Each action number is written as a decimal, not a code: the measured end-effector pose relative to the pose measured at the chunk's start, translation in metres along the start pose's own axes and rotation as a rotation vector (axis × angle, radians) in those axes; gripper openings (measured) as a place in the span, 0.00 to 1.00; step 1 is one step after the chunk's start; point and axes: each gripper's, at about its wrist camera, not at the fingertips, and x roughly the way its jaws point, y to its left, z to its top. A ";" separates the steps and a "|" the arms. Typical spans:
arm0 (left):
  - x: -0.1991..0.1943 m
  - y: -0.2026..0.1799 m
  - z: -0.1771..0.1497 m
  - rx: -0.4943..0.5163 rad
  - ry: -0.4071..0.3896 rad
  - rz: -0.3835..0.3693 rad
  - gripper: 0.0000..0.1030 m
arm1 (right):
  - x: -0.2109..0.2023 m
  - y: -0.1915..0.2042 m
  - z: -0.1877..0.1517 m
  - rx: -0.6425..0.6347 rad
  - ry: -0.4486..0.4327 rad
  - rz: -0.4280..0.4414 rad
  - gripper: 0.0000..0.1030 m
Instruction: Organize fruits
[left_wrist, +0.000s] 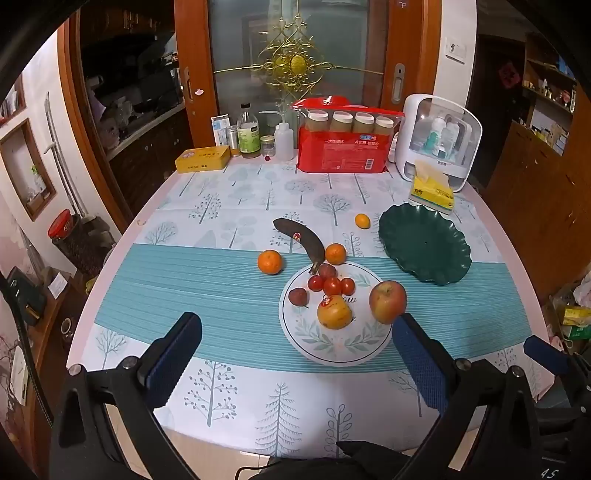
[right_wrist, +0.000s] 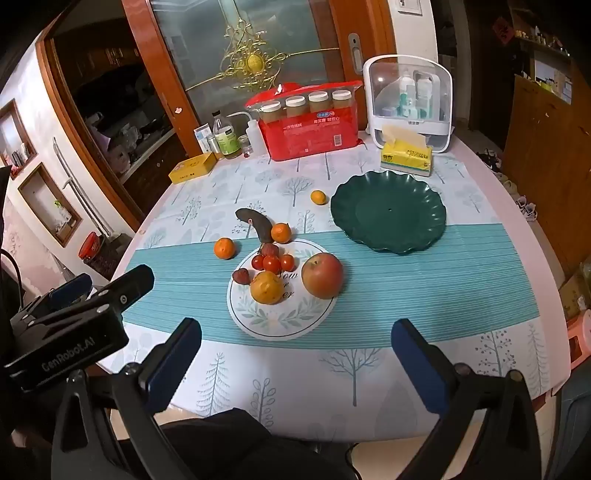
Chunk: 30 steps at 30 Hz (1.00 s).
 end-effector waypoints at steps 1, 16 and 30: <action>0.000 0.000 0.000 0.000 -0.001 0.001 0.99 | 0.000 0.000 0.000 0.002 0.000 0.004 1.00; 0.000 0.000 0.000 0.001 0.007 -0.001 0.99 | 0.003 0.000 0.000 0.003 0.003 0.002 1.00; 0.006 0.003 -0.003 -0.001 0.010 -0.001 0.99 | 0.007 0.003 0.000 0.004 0.006 0.002 1.00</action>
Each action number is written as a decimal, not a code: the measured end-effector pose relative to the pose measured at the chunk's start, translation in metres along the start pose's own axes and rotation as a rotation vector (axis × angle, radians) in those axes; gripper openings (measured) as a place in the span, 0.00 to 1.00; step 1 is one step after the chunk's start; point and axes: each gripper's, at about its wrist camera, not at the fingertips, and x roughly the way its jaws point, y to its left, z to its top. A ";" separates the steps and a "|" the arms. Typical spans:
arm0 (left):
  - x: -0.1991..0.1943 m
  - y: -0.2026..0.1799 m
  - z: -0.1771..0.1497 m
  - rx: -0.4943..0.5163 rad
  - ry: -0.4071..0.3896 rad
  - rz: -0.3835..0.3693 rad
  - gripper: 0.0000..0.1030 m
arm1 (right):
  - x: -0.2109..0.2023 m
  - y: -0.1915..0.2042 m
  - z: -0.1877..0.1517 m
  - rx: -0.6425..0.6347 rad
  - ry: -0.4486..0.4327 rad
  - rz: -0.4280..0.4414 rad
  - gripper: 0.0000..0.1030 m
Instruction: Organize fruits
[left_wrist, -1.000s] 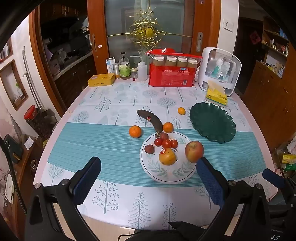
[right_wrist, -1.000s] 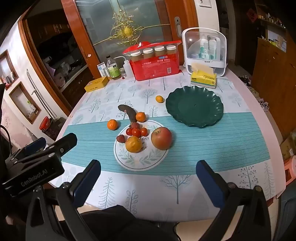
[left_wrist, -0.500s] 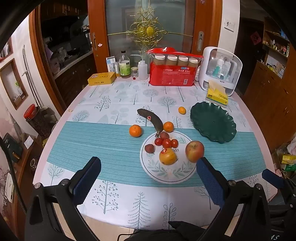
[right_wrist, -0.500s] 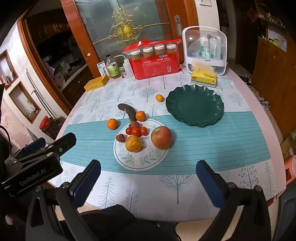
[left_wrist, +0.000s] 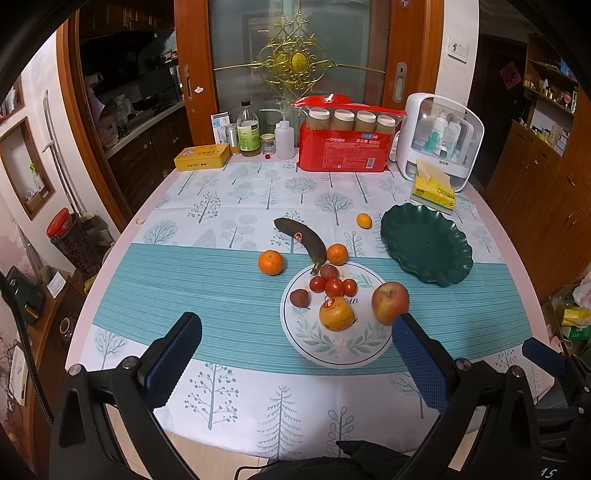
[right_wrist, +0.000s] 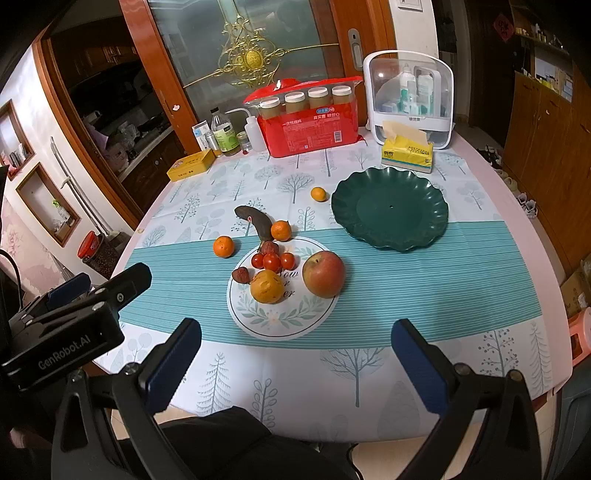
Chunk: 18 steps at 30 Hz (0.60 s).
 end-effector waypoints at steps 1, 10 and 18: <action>0.000 0.000 0.000 0.000 0.000 0.000 0.99 | 0.000 0.000 0.000 0.000 0.000 0.000 1.00; 0.004 0.000 0.008 0.006 -0.005 -0.005 0.99 | 0.004 0.001 0.002 0.006 -0.002 -0.005 1.00; 0.010 0.006 0.021 0.035 -0.014 -0.028 0.99 | 0.005 0.003 0.005 0.011 -0.016 -0.013 1.00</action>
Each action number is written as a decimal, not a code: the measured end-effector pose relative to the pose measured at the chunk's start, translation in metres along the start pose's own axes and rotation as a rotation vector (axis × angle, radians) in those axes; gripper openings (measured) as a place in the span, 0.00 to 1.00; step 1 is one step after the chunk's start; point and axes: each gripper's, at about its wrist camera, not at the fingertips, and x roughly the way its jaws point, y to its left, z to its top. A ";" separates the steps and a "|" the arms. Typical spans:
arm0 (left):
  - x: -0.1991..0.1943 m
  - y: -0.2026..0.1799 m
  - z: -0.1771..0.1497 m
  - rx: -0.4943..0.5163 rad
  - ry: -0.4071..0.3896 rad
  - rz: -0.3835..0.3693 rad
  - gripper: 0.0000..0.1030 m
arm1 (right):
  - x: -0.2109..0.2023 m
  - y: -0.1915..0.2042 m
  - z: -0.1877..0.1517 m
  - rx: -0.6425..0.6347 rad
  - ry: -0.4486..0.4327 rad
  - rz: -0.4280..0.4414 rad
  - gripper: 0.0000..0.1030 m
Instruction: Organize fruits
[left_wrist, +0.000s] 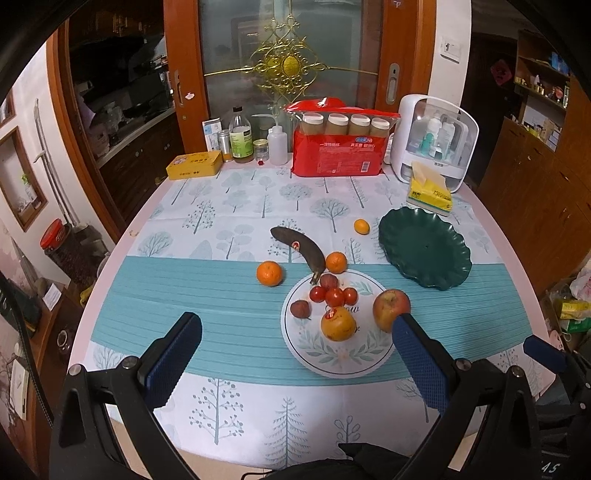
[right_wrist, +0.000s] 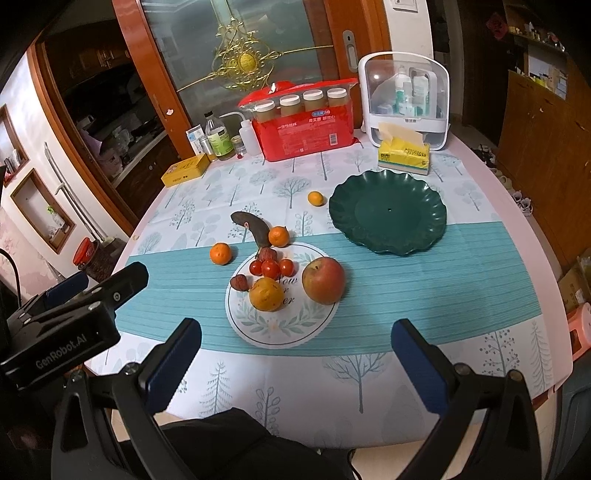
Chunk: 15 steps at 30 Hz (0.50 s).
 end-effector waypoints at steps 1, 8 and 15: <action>-0.001 0.002 0.002 0.002 -0.005 -0.004 0.99 | 0.000 0.002 0.004 0.004 -0.008 -0.007 1.00; -0.002 0.015 0.015 0.038 -0.040 -0.028 0.99 | -0.003 0.013 0.009 0.005 -0.060 -0.047 1.00; 0.004 0.028 0.023 0.098 -0.056 -0.041 0.99 | -0.001 0.027 0.013 0.027 -0.122 -0.094 1.00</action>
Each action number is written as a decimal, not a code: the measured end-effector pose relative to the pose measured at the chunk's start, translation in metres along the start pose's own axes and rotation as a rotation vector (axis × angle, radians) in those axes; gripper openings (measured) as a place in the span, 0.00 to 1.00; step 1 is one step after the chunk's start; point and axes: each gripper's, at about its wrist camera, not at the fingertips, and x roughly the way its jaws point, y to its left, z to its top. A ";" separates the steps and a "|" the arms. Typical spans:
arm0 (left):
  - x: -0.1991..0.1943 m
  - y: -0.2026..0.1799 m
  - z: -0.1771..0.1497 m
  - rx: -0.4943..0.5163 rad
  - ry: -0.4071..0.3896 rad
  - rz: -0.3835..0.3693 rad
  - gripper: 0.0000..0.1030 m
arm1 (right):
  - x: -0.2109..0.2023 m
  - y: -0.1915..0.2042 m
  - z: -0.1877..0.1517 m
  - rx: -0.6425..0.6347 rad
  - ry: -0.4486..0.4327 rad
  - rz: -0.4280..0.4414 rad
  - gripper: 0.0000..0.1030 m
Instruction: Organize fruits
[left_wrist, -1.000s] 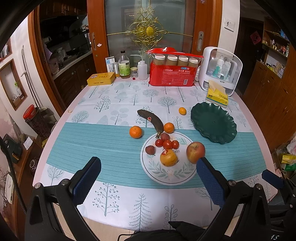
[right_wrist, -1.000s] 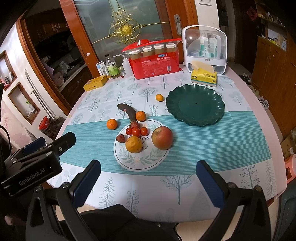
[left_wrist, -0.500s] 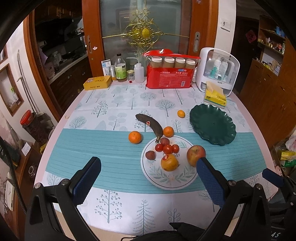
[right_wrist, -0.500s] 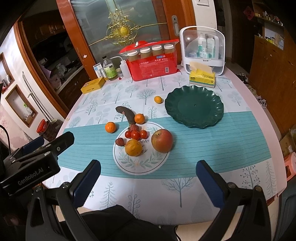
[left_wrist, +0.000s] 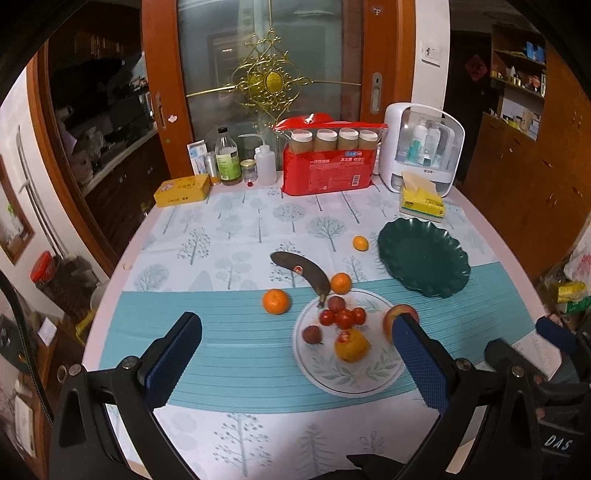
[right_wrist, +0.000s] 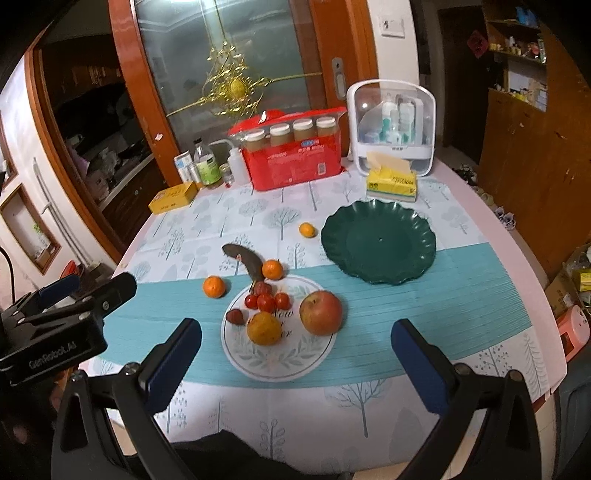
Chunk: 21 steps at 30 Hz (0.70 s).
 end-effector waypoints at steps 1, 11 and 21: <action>0.001 0.002 0.001 0.012 -0.003 0.007 0.99 | 0.000 0.001 0.000 0.004 -0.010 -0.009 1.00; 0.019 0.018 -0.003 0.053 0.060 -0.121 0.99 | 0.008 0.000 -0.022 0.094 -0.043 -0.130 1.00; 0.054 0.015 -0.019 0.037 0.176 -0.180 0.99 | 0.027 -0.005 -0.046 0.072 0.005 -0.183 1.00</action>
